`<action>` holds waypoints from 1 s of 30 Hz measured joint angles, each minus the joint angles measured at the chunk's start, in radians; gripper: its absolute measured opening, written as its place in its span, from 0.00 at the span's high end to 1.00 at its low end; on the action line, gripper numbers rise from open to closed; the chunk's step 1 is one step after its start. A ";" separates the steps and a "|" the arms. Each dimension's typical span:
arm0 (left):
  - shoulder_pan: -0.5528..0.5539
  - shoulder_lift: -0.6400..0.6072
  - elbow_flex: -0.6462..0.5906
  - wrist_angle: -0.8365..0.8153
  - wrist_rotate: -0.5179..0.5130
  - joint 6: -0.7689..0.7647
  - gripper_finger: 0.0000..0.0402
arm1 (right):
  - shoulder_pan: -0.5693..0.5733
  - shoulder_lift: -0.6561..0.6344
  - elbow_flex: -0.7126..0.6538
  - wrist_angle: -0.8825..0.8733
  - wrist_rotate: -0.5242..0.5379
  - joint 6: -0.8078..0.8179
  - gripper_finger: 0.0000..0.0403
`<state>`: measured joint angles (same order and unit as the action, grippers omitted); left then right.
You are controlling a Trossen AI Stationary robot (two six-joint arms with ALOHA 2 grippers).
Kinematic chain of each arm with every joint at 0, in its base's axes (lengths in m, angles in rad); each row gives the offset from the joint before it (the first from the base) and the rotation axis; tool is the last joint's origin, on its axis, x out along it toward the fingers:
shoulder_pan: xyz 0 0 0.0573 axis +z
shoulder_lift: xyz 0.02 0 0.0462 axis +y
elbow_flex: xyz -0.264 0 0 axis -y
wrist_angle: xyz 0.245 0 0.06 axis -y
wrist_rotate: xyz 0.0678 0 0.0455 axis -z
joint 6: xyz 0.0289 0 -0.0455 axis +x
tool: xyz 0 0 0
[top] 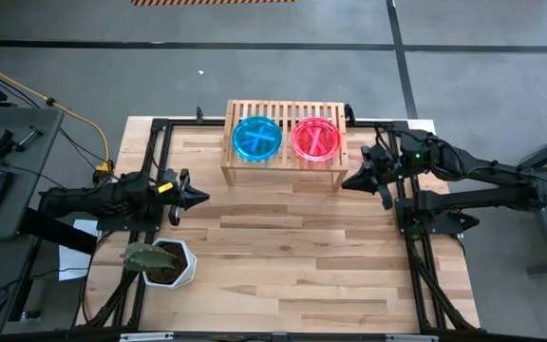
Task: Place and stack plates onto a shelf
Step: Return to Home Position
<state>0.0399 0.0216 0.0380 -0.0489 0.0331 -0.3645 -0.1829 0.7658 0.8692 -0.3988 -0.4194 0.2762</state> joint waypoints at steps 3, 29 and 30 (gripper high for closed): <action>0.000 0.001 0.000 0.000 0.000 0.000 1.00 | 0.027 -0.030 0.000 -0.070 0.000 -0.063 1.00; 0.000 0.004 0.000 0.002 0.000 0.001 1.00 | 0.106 -0.749 -0.753 0.349 0.200 -0.011 1.00; 0.000 0.004 0.000 0.001 0.000 0.001 1.00 | 0.106 -0.749 -0.761 0.349 0.223 -0.017 1.00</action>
<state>0.0399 0.0261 0.0380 -0.0482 0.0334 -0.3630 -0.0769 0.0163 0.1079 -0.0502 -0.1964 0.2588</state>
